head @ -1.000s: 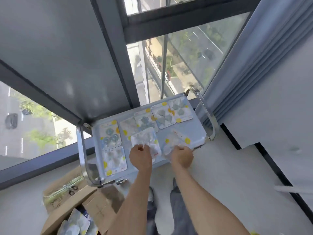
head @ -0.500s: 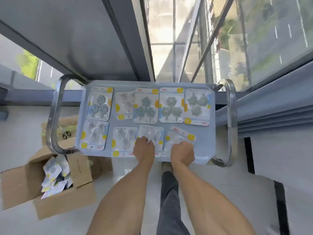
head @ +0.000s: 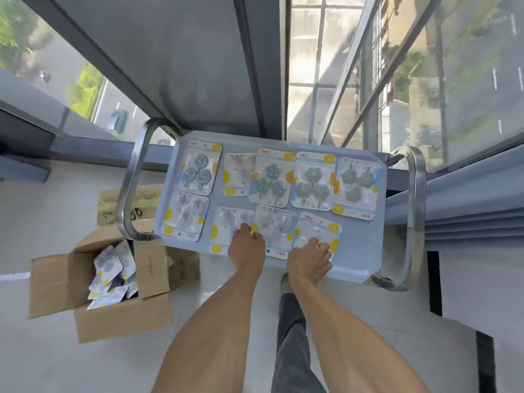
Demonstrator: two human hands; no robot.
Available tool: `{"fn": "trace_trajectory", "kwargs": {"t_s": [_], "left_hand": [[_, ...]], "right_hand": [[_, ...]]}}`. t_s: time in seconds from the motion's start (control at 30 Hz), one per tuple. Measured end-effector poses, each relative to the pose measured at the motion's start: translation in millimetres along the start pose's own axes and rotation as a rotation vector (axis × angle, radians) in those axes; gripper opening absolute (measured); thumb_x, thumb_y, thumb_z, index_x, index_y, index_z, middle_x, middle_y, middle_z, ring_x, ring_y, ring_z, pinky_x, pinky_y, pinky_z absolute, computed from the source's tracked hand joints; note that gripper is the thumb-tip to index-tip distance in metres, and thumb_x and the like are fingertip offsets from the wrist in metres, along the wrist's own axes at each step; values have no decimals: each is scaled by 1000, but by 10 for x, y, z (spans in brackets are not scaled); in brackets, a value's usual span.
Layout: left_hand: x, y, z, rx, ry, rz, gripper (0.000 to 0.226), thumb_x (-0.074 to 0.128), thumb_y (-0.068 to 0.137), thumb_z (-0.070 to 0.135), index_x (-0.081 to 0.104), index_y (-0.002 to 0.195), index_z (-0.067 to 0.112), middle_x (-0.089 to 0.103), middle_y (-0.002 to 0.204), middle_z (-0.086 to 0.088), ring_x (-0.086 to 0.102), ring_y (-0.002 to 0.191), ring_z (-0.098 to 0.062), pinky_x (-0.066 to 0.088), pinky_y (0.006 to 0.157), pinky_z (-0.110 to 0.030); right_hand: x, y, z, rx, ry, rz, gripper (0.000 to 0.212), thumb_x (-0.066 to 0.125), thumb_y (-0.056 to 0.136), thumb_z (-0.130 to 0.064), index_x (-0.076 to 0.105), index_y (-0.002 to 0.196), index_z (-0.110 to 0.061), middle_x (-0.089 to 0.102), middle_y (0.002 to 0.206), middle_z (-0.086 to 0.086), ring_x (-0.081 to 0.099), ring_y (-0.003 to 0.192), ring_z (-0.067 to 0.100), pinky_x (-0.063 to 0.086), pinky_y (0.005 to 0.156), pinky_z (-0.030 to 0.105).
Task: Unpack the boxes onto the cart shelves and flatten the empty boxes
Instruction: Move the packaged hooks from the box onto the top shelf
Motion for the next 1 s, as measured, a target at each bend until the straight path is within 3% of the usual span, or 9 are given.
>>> {"fn": "trace_trajectory", "kwargs": {"t_s": [0.2,0.3,0.37,0.47,0.6,0.7,0.83,0.93,1.0], "left_hand": [[-848,-42,-1044,-57,-99,60,15,47,96,16,59,103,13,66,92,-10,63,86,-32,40,61,-32],[-1129,-206,-2039,-163,-166,53,13,47,94,18,58,92,11,65,92,-12,62,91,-36,47,72,-37],[-1282,-319,-2813,-232,-257,30,17,47,92,16,61,98,9,66,96,-15,62,93,-37,51,79,-40],[-1549,-351,-3859,-302,-394,35,13,49,90,13,60,89,5,65,91,-16,62,89,-37,52,80,-43],[-2060,-276,-5158,-372,-357,14,2,51,83,5,50,83,6,61,92,-19,56,83,-34,41,69,-37],[-2461,-105,-6053,-430,-206,-1,10,50,84,5,59,89,7,64,99,-17,58,84,-33,41,67,-33],[-2652,294,-6829,-498,-86,-18,27,48,88,12,65,110,7,65,115,-15,62,106,-34,49,85,-36],[-2567,764,-7157,-484,-107,-9,27,46,92,16,64,111,8,65,117,-16,61,108,-35,45,81,-34],[-2376,1115,-7326,-464,-133,-16,21,47,91,16,65,101,11,65,110,-13,61,98,-34,39,73,-30]], "right_hand": [[611,-983,-466,-114,74,-254,24,48,96,-16,63,113,-7,63,119,16,60,110,33,51,88,38],[1002,-1625,-763,-170,16,-377,29,46,96,-15,61,119,-5,61,126,18,57,119,33,48,95,37],[1308,-2133,-984,-201,-62,-423,34,47,97,-18,58,126,-4,58,133,16,54,125,32,47,98,37],[1796,-2918,-1265,-222,-60,-455,34,48,95,-17,62,123,-5,62,127,16,59,119,32,49,91,33],[2590,-4027,-1701,-252,-30,-508,35,50,93,-17,61,125,-6,62,127,15,59,118,32,49,90,32],[3248,-4700,-2012,-273,-27,-574,34,55,93,-18,60,124,-5,63,125,14,60,116,31,47,83,29],[3931,-5070,-2268,-265,-40,-648,31,53,96,-21,60,122,-6,63,123,15,59,113,31,45,85,29],[4338,-4998,-2447,-279,-150,-635,32,55,95,-20,62,122,-6,64,122,15,61,113,32,49,82,33],[4673,-4844,-2516,-257,-182,-635,32,54,92,-15,64,121,-6,64,123,16,60,111,33,48,80,33]]}}
Point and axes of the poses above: each hand's wrist, its own y-axis towards the middle knuckle, its own x-axis out of the palm, z = x × y, the point moved 8 cm from there along y, towards the middle knuckle
